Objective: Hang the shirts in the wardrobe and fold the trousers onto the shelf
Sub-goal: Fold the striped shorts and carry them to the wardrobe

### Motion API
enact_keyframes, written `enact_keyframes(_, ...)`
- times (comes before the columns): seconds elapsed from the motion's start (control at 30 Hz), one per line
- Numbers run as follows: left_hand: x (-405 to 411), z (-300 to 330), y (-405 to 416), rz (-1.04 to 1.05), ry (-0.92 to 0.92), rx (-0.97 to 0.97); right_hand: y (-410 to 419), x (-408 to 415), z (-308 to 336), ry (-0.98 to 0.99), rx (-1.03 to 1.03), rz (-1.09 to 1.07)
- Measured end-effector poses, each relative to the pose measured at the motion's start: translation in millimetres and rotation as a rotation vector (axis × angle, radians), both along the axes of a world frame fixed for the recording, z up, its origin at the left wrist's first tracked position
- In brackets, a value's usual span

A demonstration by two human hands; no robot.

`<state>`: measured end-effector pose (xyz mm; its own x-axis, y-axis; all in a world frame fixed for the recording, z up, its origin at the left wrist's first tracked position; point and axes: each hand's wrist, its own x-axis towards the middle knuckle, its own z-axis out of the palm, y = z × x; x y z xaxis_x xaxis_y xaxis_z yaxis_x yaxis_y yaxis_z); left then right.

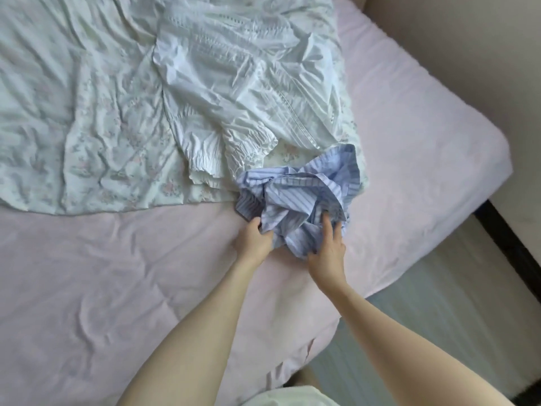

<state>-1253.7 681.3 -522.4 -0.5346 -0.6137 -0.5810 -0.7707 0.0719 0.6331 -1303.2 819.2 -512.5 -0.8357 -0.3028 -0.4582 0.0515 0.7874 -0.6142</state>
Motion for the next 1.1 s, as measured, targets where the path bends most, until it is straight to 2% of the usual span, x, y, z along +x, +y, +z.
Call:
enact_keyframes(0.1,11.3,25.3,-1.0,0.281,0.214,0.1,-2.5,-3.3,22.2,-0.093,-0.046,-0.069)
enact_keyframes(0.17,25.5,49.4,-15.2,0.566,0.339,0.122,-8.7,-2.9,49.8,-0.169,-0.073,0.027)
enact_keyframes(0.23,44.5,82.6,-36.8,0.896,0.526,0.338,-19.3,1.2,82.5,-0.258,-0.122,0.173)
enact_keyframes(0.27,62.5,102.4,-49.6,0.938,0.633,0.447,-28.5,8.0,104.5,-0.327,-0.132,0.23)
enact_keyframes(0.3,76.0,116.4,-59.9,0.85,0.706,0.521,-37.9,11.0,120.8,-0.392,-0.148,0.264)
enact_keyframes(0.37,102.4,146.5,-73.6,0.546,0.739,0.621,-61.5,19.3,152.2,-0.477,-0.238,0.265)
enact_keyframes(0.47,132.4,171.8,-77.3,0.19,0.734,0.794,-96.3,31.0,192.8,-0.772,-0.566,0.062)
enact_keyframes(0.5,138.3,174.3,-76.2,0.065,0.706,0.743,-104.4,34.5,201.9,-0.896,-0.654,-0.01)
enact_keyframes(0.57,145.7,175.1,-72.3,-0.129,0.598,0.505,-117.3,47.3,210.0,-0.972,-0.684,-0.063)
enact_keyframes(0.6,150.5,173.1,-73.6,-0.092,0.547,0.396,-123.0,58.8,208.3,-0.935,-0.679,-0.072)
enact_keyframes(0.63,153.4,171.5,-75.7,0.037,0.52,0.336,-126.1,69.6,203.0,-0.876,-0.674,-0.089)
enact_keyframes(0.7,163.4,169.6,-83.8,0.35,0.484,0.383,-125.7,92.7,192.4,-0.654,-0.614,-0.065)
enact_keyframes(0.73,171.2,169.6,-89.1,0.407,0.45,0.419,-122.4,103.2,188.2,-0.521,-0.568,0.008)
enact_keyframes(0.77,180.5,170.9,-95.9,0.357,0.418,0.436,-120.0,112.1,186.2,-0.393,-0.527,0.116)
enact_keyframes(0.83,193.5,180.3,-105.8,0.1,0.368,0.416,-117.7,120.4,188.0,-0.212,-0.481,0.405)
enact_keyframes(0.9,200.7,193.3,-116.7,-0.104,0.345,0.313,-128.5,121.2,200.7,-0.175,-0.462,0.613)
enact_keyframes(0.97,201.7,207.9,-126.1,-0.2,0.383,0.192,-145.1,114.7,219.5,-0.159,-0.407,0.7)
enact_keyframes(1.03,205.6,222.5,-134.5,-0.211,0.411,0.138,-158.2,107.3,237.3,-0.011,-0.354,0.729)
enact_keyframes(1.1,214.2,228.6,-139.8,-0.282,0.292,0.073,-164.2,98.1,249.7,0.172,-0.351,0.671)
